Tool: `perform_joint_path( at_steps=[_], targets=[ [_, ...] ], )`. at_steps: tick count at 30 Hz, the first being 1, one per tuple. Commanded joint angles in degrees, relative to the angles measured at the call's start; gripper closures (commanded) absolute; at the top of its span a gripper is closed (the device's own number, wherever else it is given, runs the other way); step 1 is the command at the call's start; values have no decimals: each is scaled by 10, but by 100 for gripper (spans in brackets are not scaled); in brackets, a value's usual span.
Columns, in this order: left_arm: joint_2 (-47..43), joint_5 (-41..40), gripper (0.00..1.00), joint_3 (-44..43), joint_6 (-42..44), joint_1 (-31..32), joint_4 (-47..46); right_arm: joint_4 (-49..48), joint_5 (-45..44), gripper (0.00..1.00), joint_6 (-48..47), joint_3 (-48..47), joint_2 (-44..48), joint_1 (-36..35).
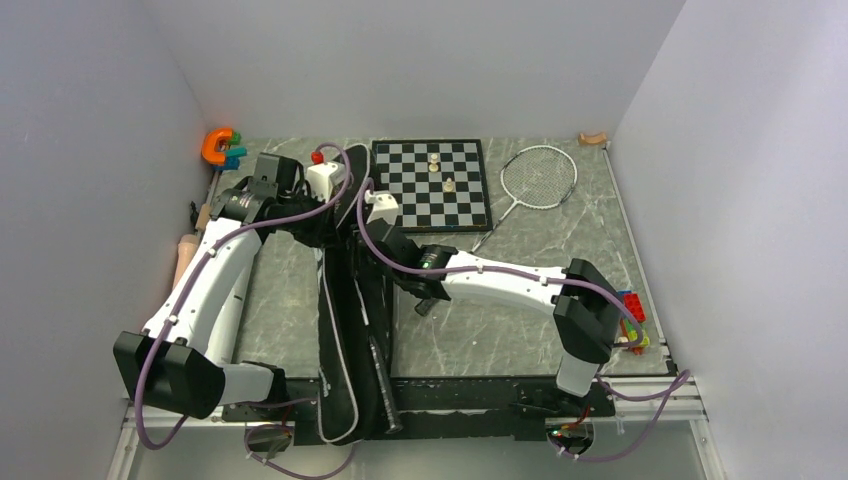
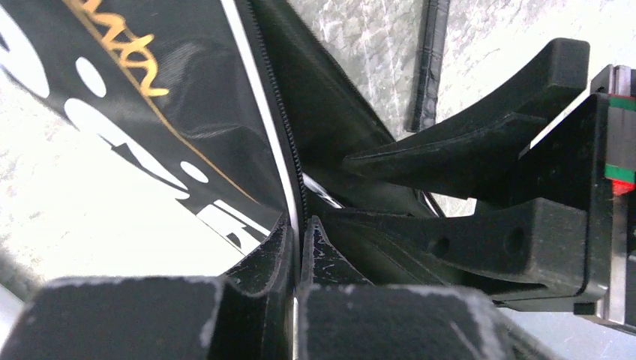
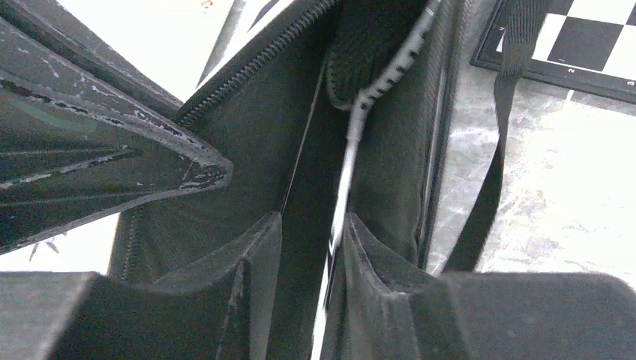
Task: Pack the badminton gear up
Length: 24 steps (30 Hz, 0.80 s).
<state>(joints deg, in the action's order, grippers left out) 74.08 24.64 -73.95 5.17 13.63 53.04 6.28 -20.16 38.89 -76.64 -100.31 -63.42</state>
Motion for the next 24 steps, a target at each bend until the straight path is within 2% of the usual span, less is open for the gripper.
perform_joint_path(
  at_steps=[1,7,12,16,19,24],
  targets=[
    [-6,28,100,-33,-2,2,-18,9,24,57,-9,-28,5,4],
    [-8,26,100,-33,-3,0,-17,42,13,45,-9,-19,57,10],
    [-10,23,100,-32,-1,-4,-13,124,-4,35,13,-17,112,59],
    [-15,22,100,-27,2,-11,-12,188,-19,29,40,9,154,139],
    [-18,27,100,-25,3,-20,-9,226,-6,29,51,30,159,218],
    [-19,31,100,-36,4,-30,10,269,-35,31,30,34,92,305]
  ],
)
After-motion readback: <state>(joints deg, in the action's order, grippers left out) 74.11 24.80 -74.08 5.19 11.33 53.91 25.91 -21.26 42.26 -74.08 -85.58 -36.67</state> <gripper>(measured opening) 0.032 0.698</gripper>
